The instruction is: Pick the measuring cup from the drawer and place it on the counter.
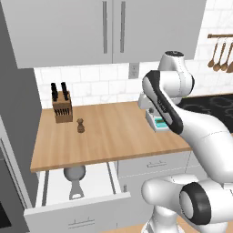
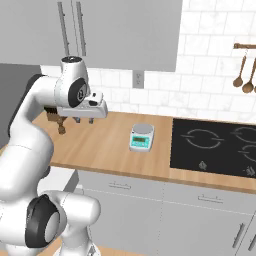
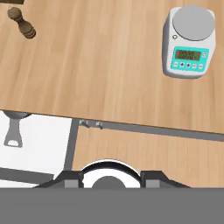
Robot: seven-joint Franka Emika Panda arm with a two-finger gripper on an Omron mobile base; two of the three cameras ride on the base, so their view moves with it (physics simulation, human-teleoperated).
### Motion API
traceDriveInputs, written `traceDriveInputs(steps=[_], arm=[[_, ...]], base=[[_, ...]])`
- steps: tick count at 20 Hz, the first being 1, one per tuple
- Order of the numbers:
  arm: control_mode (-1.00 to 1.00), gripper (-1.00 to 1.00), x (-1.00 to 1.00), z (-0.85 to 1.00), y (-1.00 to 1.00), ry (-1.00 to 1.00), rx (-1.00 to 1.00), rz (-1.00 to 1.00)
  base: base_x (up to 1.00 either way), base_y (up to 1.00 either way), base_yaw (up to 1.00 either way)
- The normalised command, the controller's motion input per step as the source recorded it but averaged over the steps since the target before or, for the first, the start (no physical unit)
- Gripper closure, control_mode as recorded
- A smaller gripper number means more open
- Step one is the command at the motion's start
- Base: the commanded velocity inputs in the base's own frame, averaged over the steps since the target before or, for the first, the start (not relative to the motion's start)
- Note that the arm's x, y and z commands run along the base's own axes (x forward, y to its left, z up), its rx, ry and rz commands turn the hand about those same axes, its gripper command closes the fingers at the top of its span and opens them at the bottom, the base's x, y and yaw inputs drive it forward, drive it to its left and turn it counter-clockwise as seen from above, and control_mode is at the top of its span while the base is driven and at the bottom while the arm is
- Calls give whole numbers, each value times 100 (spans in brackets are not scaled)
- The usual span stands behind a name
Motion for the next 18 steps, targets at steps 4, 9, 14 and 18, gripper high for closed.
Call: traceDriveInputs(steps=[4, 9, 14, 18], arm=[[-100, -100, -19, -11, 10, 11, 0, -2], [-100, -100, -93, -28, 71, 10, 0, -1], [-100, -100, -52, -11, 100, 18, 0, 0], [-100, -100, -5, -18, 98, 20, 0, -2]], base=[[0, 0, 0], [0, 0, 0], [0, 0, 0], [0, 0, 0]])
